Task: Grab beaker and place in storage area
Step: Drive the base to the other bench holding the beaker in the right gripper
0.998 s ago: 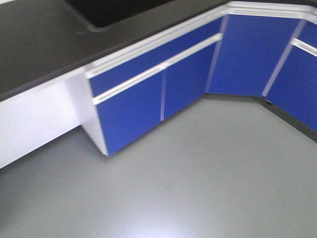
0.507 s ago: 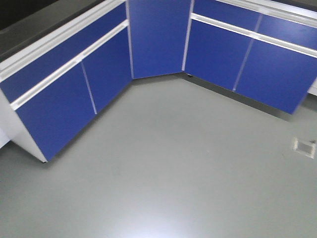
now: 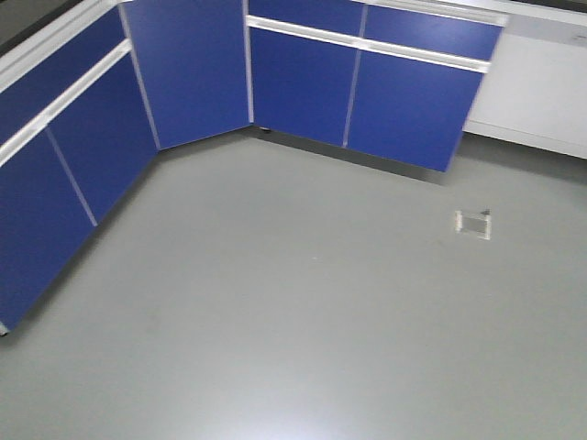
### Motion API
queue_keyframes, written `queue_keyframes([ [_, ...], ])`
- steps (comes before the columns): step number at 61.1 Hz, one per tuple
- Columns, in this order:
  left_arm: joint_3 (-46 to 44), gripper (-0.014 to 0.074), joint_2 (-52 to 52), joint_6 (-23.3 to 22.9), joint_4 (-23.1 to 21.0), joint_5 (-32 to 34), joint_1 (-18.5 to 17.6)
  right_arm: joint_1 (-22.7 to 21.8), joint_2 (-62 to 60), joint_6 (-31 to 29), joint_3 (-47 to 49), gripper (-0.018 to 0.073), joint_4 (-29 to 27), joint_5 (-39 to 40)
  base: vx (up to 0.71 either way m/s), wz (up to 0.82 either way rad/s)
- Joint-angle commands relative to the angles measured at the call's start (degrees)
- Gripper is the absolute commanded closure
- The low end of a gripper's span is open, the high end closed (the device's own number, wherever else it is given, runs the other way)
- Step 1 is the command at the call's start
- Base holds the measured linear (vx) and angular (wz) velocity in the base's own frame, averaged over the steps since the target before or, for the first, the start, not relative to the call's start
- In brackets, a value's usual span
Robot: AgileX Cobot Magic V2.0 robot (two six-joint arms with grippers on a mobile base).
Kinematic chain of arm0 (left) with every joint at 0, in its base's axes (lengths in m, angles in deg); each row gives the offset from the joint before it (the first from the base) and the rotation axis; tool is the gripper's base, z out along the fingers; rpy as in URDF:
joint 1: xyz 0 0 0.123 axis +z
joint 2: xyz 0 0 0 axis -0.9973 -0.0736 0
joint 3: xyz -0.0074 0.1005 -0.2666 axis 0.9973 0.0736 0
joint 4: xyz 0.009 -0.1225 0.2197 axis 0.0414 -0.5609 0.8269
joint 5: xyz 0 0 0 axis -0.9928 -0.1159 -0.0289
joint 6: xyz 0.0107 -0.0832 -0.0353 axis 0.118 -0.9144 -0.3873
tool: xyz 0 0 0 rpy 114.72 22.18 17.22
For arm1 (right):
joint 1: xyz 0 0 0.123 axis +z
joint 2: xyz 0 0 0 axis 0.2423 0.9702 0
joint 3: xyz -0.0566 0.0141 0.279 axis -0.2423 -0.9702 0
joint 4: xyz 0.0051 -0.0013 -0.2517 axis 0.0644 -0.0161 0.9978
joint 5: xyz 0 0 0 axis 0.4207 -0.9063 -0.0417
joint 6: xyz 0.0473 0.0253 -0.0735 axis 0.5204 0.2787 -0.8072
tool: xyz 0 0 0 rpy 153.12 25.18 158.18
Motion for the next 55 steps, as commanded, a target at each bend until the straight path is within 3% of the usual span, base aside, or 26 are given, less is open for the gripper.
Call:
queue_keyframes([
  [1,1.25,0.0605,0.98,-0.33,-0.32,4.20,-0.43,-0.18,0.47,-0.40,1.57,0.0561,0.48,4.76,-0.01,-0.45],
  [55,1.25,0.0605,0.98,-0.33,-0.32,4.26,-0.43,-0.18,0.47,-0.40,1.57,0.0559,0.48,4.76,0.13,-0.62],
])
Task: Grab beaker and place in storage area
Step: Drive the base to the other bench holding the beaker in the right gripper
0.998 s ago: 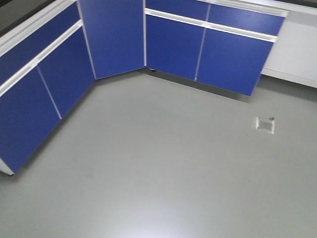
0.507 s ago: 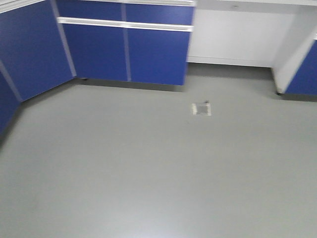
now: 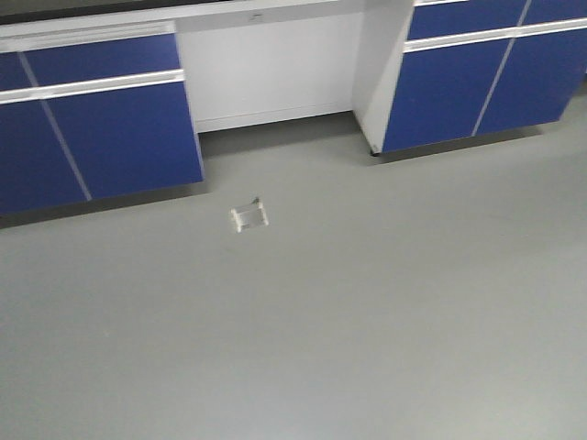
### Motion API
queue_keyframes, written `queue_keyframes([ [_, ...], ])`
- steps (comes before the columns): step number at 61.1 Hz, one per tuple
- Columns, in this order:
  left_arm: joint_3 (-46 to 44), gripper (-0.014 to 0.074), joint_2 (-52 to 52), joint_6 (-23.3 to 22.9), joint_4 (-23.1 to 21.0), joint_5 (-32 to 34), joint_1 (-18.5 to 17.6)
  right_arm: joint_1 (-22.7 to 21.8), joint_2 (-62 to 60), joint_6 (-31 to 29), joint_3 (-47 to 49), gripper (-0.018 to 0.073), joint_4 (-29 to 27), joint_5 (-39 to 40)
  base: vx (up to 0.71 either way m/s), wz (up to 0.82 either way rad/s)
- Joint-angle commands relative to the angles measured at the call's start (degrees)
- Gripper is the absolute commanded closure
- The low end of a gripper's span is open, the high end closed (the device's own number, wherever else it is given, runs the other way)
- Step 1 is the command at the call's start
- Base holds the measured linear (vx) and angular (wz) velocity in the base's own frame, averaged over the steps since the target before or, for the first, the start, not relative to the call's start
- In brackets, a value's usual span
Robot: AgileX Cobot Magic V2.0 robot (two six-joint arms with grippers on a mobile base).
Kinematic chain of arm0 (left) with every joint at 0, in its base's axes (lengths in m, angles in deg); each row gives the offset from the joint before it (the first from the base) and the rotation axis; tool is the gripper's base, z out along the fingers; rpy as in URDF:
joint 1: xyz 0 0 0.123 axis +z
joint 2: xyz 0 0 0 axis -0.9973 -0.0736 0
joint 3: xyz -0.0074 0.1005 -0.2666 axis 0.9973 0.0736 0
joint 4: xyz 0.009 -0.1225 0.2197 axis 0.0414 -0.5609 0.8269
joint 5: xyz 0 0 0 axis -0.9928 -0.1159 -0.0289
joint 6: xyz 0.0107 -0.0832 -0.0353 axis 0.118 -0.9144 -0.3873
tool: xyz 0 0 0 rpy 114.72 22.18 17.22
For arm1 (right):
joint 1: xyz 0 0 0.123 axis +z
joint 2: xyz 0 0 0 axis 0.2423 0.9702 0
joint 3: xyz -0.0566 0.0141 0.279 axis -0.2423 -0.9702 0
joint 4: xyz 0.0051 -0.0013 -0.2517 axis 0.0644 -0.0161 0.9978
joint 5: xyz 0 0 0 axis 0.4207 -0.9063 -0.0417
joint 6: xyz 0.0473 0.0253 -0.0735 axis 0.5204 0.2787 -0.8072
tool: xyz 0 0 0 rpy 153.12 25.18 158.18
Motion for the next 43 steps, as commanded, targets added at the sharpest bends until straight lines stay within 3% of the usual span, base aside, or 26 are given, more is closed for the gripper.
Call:
queue_keyframes([
  [1,1.25,0.0605,0.98,-0.33,-0.32,4.56,-0.43,-0.18,0.47,-0.40,1.57,0.0559,0.55,4.76,0.26,-0.42],
  [43,1.25,0.0605,0.98,-0.33,-0.32,4.56,-0.43,-0.18,0.47,-0.40,1.57,0.0559,0.55,4.81,0.36,-0.18],
])
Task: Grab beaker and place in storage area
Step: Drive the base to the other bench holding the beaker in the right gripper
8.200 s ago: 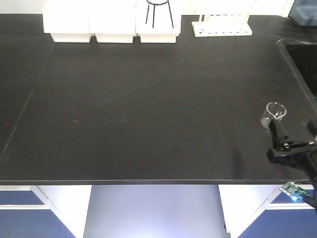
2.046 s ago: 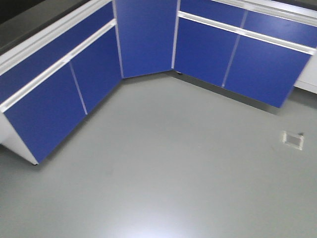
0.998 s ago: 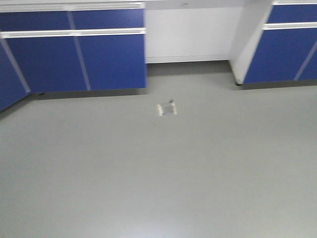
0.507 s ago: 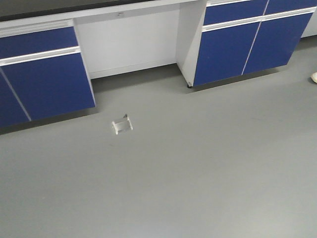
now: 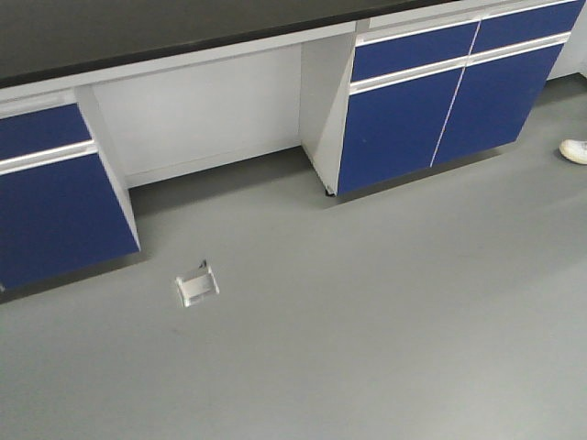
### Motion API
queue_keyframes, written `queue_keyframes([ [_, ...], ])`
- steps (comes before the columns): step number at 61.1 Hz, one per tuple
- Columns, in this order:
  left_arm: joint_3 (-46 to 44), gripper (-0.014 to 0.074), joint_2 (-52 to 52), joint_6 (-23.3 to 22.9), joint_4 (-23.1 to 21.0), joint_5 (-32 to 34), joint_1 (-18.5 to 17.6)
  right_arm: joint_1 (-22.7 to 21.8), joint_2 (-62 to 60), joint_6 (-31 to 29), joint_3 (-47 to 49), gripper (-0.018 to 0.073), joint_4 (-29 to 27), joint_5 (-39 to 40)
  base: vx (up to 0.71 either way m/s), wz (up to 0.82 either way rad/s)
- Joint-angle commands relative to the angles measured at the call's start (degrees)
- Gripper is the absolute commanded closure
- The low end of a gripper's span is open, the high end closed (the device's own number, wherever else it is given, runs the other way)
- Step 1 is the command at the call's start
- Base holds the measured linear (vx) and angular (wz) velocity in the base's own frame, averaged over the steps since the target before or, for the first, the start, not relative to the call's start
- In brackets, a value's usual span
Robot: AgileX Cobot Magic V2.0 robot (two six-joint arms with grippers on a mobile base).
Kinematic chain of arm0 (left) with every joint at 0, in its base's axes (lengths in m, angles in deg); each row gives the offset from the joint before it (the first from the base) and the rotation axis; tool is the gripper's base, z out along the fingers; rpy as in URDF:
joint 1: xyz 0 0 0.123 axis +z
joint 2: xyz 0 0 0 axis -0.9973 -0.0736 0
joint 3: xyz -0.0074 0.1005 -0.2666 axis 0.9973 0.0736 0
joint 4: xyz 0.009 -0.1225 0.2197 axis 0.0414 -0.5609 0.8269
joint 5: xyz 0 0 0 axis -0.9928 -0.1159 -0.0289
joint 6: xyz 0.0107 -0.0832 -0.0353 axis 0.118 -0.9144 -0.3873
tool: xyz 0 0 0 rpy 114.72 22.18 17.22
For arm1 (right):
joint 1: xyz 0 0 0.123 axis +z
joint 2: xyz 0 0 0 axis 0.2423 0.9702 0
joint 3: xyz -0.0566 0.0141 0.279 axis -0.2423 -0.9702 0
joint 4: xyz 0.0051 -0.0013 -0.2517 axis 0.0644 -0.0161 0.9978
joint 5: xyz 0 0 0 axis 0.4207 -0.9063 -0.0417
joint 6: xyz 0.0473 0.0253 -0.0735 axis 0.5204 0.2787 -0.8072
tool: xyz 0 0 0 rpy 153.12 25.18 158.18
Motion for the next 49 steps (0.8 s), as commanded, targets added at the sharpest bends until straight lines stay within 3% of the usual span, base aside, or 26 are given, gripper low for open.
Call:
queue_keyframes([
  [1,1.25,0.0605,0.98,-0.33,-0.32,4.56,-0.43,-0.18,0.47,-0.40,1.57,0.0559,0.55,4.81,0.43,-0.10],
  [49,1.25,0.0605,0.98,-0.33,-0.32,4.56,-0.43,-0.18,0.47,-0.40,1.57,0.0559,0.55,4.81,0.46,-0.09],
])
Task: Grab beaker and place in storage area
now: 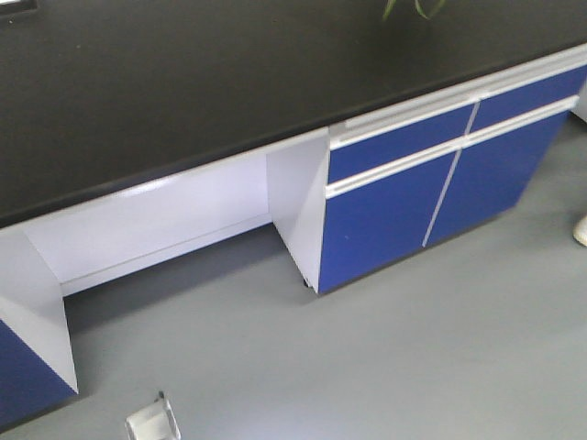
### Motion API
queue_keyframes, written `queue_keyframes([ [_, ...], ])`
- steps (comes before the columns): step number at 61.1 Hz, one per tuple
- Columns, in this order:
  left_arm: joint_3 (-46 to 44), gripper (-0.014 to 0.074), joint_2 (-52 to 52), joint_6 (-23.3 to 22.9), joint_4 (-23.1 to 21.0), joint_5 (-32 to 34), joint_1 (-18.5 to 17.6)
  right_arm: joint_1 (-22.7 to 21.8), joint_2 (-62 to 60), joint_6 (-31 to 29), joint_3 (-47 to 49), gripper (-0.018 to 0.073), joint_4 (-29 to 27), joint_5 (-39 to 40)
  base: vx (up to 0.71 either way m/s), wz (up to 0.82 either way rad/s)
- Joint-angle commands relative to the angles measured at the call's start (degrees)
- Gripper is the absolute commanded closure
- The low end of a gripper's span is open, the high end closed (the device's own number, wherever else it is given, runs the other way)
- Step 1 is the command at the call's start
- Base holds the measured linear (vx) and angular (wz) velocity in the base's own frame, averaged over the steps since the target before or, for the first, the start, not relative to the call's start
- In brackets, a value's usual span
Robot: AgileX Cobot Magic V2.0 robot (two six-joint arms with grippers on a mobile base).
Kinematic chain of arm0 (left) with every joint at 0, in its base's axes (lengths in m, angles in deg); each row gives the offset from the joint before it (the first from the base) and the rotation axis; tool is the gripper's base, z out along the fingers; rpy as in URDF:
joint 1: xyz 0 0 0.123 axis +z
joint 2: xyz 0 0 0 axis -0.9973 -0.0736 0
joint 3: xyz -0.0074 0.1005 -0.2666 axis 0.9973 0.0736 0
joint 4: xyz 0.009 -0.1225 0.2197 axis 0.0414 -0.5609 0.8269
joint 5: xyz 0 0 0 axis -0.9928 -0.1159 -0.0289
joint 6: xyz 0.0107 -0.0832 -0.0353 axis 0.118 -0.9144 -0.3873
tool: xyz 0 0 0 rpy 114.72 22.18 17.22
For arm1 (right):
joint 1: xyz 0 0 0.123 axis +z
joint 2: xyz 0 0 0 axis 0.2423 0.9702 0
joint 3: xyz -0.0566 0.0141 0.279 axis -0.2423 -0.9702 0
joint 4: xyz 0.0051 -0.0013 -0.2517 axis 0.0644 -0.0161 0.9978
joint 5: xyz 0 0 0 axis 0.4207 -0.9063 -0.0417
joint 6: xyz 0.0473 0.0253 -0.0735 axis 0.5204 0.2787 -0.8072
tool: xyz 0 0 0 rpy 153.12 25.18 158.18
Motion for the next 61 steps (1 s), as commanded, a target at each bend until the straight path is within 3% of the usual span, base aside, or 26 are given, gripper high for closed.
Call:
queue_keyframes([
  [1,1.25,0.0605,0.98,-0.33,-0.32,4.56,-0.43,-0.18,0.47,-0.40,1.57,0.0559,0.55,4.86,0.46,0.21],
  [40,1.25,0.0605,0.98,-0.33,-0.32,4.56,-0.43,-0.13,0.47,-0.40,1.57,0.0559,0.55,4.86,0.39,0.58],
  [61,1.25,0.0605,0.98,-0.33,-0.32,4.56,-0.43,-0.13,0.47,-0.40,1.57,0.0559,0.55,4.86,0.20,0.30],
])
